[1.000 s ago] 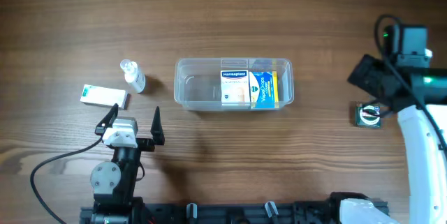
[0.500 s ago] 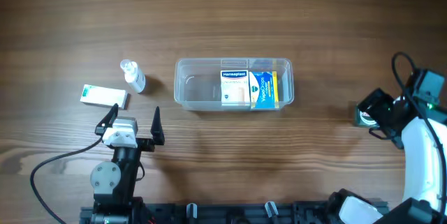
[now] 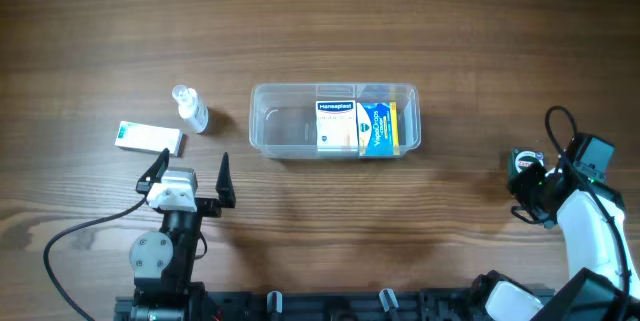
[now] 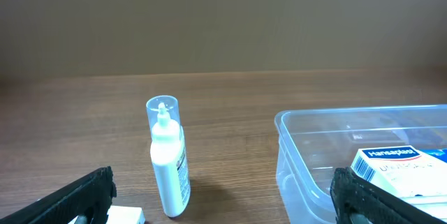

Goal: Pack container
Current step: 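Release and move the right gripper over the green Zam-Buk tin, then lower the right gripper and grasp the green Zam-Buk tin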

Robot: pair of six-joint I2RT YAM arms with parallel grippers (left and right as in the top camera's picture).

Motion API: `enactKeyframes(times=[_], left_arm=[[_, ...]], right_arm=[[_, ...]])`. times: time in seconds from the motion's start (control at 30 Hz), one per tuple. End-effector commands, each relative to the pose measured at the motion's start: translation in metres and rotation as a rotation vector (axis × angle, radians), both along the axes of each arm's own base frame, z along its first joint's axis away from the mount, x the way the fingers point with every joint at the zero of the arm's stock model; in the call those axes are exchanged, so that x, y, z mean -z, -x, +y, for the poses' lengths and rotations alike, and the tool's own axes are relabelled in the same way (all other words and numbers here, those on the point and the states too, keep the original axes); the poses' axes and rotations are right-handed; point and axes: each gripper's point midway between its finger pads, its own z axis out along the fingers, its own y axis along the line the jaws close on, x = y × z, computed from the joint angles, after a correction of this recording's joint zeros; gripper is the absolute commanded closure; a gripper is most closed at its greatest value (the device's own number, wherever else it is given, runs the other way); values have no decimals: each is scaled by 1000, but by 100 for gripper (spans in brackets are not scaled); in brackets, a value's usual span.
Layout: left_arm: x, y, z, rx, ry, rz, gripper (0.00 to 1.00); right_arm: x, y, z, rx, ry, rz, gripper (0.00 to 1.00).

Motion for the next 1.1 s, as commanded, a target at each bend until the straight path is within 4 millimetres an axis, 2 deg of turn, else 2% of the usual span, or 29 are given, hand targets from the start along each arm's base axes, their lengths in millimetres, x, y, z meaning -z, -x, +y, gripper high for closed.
enactKeyframes(times=[0.0, 0.03, 0.23, 0.47, 0.77, 1.07], left_arm=[[2, 0, -3, 17, -18, -3, 0], [2, 0, -3, 17, -18, -3, 0], [2, 0, -3, 17, -18, -4, 0], [2, 0, -3, 17, -18, -3, 0], [2, 0, -3, 17, -18, -3, 0], [2, 0, -3, 17, -18, -4, 0]], right_arm=[[-1, -4, 0, -15, 1, -22, 91], [-1, -5, -1, -15, 3, -27, 96], [0, -2, 0, -60, 12, -11, 96], [7, 7, -11, 90, 56, 9, 96], [11, 6, -12, 117, 59, -14, 96], [8, -3, -18, 185, 60, -67, 96]])
